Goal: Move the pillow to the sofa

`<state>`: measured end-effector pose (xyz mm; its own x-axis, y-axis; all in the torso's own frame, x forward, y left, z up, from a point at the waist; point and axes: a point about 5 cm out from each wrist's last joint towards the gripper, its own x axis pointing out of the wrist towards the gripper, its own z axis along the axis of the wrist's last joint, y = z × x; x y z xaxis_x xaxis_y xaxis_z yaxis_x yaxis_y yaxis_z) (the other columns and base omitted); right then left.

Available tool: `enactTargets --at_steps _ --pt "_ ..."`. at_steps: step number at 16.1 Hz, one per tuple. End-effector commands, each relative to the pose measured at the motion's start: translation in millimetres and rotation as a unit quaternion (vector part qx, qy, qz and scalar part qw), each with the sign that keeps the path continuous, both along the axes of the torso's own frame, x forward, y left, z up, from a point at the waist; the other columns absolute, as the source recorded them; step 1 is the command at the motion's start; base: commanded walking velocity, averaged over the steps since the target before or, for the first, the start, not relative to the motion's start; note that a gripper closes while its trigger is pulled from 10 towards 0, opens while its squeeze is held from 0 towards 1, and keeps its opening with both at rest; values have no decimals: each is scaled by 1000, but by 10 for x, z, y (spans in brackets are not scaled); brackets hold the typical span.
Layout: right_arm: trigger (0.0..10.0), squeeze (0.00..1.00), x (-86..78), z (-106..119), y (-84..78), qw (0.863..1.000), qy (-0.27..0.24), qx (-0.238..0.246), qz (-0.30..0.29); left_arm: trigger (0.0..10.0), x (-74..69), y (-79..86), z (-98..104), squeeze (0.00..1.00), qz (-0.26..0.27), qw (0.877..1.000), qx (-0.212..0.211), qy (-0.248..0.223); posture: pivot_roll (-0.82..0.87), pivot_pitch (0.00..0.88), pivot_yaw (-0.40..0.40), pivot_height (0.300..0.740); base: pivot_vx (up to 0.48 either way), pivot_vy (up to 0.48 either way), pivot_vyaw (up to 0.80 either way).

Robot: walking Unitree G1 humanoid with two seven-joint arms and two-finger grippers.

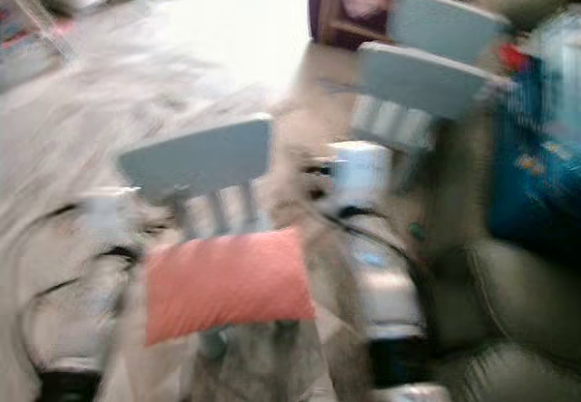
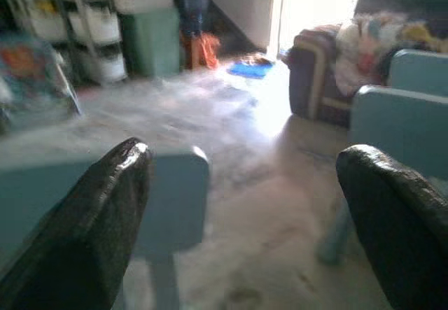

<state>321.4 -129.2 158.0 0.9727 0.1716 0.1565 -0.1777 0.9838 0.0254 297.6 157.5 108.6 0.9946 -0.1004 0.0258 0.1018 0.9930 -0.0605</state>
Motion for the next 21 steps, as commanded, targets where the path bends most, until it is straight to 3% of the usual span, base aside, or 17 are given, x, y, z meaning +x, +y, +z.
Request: enactTargets --at_steps 1,11,19,21 --pt "10000 0 -5 75 220 999 -12 11 34 10000 -80 236 -108 0 37 999 14 23 -23 195 -49 740 0 0 0" --pt "10000 0 -16 66 239 999 -9 12 40 10000 -77 247 -117 0 46 998 19 27 -23 194 -46 740 0 0 0" --pt "10000 0 -55 13 244 999 -3 15 44 10000 -120 364 -84 0 76 997 19 11 -16 179 -52 740 0 0 0" --pt "10000 0 -74 21 207 999 1 21 36 10000 -155 362 -63 0 73 997 19 8 -12 217 -52 740 0 0 0"
